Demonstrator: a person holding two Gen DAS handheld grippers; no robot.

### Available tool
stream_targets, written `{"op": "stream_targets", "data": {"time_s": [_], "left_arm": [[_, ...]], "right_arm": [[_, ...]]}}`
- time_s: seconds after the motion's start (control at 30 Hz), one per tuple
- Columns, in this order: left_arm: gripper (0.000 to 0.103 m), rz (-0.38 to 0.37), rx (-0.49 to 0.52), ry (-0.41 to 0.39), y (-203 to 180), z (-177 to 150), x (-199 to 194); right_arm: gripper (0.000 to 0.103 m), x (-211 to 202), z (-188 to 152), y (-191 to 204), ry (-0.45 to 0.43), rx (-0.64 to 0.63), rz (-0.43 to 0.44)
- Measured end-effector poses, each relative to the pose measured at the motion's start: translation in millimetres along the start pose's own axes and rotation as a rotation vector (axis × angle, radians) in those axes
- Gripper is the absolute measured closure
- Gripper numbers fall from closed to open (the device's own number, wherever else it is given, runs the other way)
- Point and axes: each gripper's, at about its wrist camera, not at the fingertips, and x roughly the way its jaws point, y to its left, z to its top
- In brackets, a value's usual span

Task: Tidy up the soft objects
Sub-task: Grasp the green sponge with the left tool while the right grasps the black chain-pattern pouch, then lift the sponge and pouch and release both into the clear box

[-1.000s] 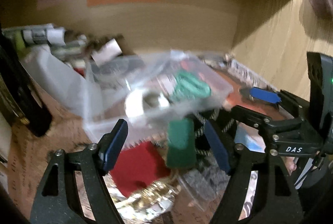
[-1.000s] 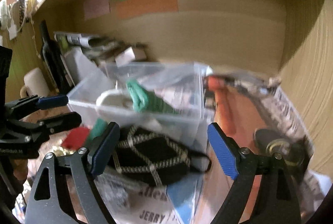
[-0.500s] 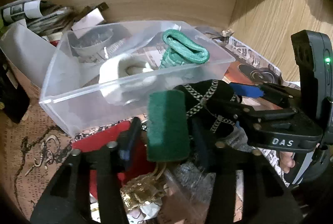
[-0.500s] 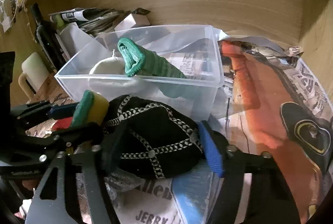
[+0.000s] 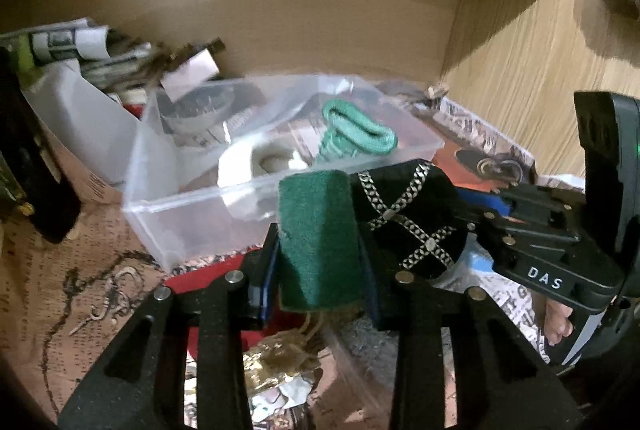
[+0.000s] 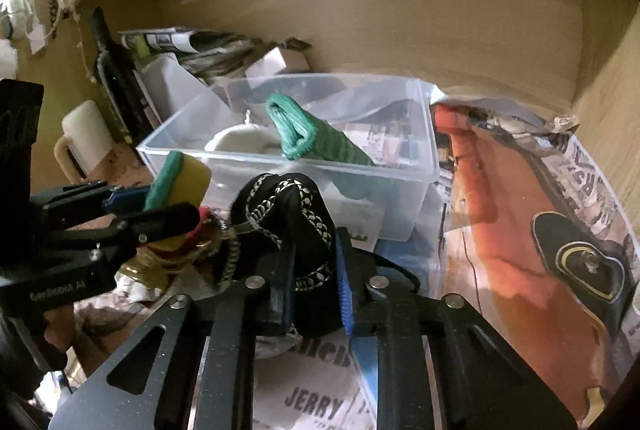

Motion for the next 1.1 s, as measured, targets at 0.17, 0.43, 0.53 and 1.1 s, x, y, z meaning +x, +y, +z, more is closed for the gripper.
{"op": "stream_targets", "data": {"time_s": [0.17, 0.43, 0.53, 1.1], "left_arm": [[0.068, 0.011, -0.022, -0.063, 7.1, 9.5, -23.7], [0.068, 0.042, -0.048, -0.147, 18.7, 24.0, -48.2], [0.068, 0.056, -0.064, -0.171, 25.9, 32.8, -52.9], [0.068, 0.09, -0.116, -0.09, 64.7, 63.2, 0.2]], "right_arm": [[0.089, -24.5, 6.2, 3.3, -0.071, -0.01, -0.006], [0.089, -59.3, 24.6, 10.4, -0.197, -0.023, -0.003], [0.089, -66.5, 36.5, 10.6, -0.249, -0.022, -0.003], [0.089, -14.8, 89.8, -0.5, -0.288, 0.035, -0.105]]}}
